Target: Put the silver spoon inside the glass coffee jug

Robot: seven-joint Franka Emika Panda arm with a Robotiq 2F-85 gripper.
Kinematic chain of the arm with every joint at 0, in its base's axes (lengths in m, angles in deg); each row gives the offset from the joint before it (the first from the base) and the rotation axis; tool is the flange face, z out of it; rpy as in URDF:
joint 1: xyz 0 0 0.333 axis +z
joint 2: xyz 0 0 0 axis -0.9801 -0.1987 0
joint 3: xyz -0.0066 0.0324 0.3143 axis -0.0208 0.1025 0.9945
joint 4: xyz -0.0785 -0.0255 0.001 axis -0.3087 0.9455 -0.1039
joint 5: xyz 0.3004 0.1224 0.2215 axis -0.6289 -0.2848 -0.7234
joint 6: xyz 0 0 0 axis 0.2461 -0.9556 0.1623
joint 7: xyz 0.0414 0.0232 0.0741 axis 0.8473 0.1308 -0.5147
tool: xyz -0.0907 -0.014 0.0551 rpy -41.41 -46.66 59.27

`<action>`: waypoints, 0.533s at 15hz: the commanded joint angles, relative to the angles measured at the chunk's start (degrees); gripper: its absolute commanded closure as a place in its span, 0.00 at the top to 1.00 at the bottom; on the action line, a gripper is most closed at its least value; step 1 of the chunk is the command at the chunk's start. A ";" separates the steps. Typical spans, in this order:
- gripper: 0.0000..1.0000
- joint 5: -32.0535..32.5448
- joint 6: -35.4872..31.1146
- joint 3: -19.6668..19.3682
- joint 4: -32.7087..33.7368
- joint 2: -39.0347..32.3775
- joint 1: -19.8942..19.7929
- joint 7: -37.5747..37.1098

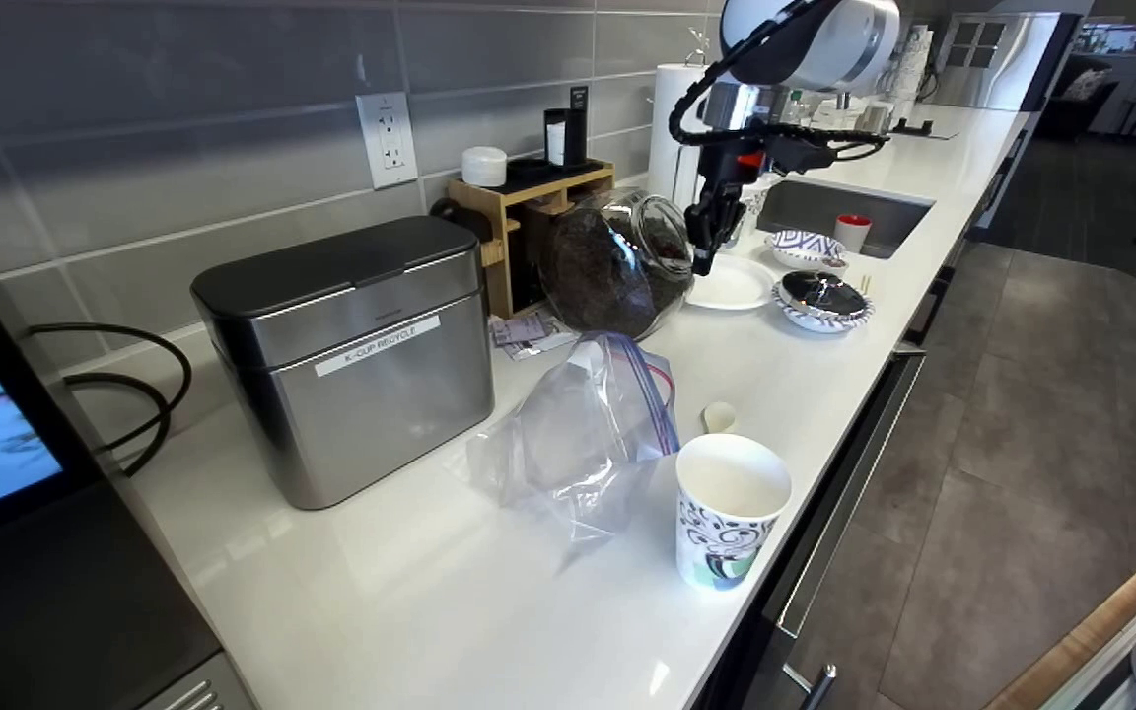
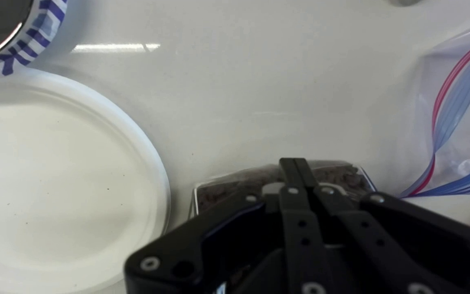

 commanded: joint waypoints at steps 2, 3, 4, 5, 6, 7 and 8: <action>0.00 -0.93 -1.17 0.28 1.51 -1.60 0.18 -1.09; 0.00 -1.02 -1.09 0.28 1.77 -1.80 0.17 -1.16; 0.00 -1.32 -1.09 0.31 1.91 -1.84 0.12 -1.17; 0.00 -1.55 -1.00 0.34 2.06 -1.83 0.06 -1.11; 0.00 -1.83 -0.77 0.38 2.23 -1.80 -0.02 -0.82; 0.00 -2.12 -0.67 0.40 2.33 -1.77 -0.08 -0.70; 0.00 -2.49 -0.64 0.44 2.35 -1.66 -0.16 -0.46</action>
